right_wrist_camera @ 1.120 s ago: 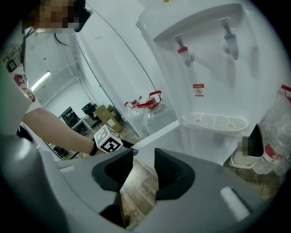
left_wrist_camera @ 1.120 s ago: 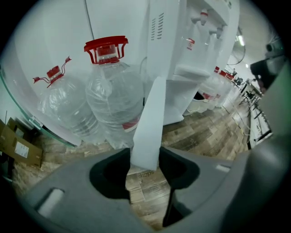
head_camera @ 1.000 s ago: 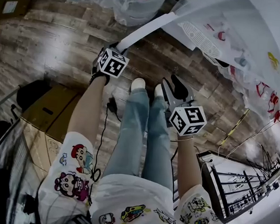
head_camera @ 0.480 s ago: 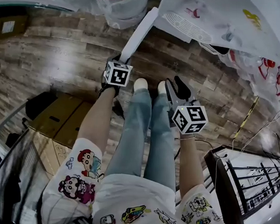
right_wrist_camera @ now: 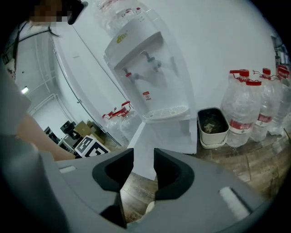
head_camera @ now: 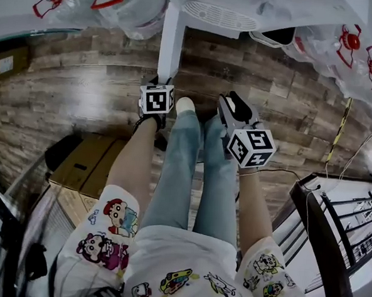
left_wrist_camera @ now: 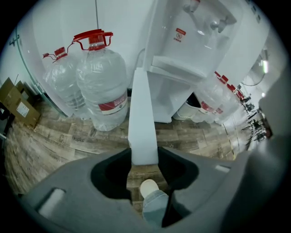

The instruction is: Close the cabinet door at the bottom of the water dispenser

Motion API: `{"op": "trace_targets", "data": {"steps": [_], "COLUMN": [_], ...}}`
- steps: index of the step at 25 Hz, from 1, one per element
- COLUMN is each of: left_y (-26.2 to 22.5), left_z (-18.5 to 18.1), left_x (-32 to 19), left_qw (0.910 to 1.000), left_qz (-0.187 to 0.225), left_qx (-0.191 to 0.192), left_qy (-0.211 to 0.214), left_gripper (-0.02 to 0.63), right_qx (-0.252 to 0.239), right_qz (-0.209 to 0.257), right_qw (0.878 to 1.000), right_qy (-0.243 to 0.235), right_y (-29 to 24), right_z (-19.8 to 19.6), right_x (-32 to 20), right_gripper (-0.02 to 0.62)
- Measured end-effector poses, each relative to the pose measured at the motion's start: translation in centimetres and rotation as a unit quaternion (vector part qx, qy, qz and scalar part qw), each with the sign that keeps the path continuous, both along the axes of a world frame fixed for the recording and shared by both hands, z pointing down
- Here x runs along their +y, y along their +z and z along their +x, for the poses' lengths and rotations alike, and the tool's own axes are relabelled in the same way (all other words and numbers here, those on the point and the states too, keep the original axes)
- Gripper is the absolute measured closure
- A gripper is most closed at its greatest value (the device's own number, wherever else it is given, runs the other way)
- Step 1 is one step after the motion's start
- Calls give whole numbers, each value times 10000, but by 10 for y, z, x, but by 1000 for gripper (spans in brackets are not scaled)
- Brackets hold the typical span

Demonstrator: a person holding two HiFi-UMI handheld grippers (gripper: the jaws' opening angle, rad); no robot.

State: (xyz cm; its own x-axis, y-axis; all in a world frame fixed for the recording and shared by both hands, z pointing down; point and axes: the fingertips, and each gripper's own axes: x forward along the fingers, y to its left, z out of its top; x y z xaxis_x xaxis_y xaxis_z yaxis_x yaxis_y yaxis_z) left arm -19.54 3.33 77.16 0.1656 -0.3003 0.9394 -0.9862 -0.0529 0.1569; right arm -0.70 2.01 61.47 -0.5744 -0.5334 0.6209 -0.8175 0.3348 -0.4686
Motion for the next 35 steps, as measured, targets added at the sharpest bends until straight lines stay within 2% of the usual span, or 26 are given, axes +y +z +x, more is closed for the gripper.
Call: {"op": "trace_targets", "data": {"steps": [10,16,21,32,35], "left_y": [2,1,3,6,8], "left_z": [54,91,122,168,186], "left_x": [-4,-15,-26,-54,-66], "left_qw": [9975,9931,9910,9853,9861], "left_qz": [-284,-229,-252,-269,-250], "left_qx": [73,230,186,175,146], "left_qy": [-639,-1129,-1300,-1681,-1638], "left_gripper": [420,414,408,399,390], "right_qx": [90,215,241,430,443], "right_qz": [-17,8,-84,-330,-431], "right_qw": [9982,9950,9925,9904,9891], "right_qy": [597,979,1195,1275,1340], "right_y": [4,8,17,39,44], "right_z": [80,131,166,204,214], "right_x": [6,5,9,2,-6], "right_gripper": [445,451,453,457,462]}}
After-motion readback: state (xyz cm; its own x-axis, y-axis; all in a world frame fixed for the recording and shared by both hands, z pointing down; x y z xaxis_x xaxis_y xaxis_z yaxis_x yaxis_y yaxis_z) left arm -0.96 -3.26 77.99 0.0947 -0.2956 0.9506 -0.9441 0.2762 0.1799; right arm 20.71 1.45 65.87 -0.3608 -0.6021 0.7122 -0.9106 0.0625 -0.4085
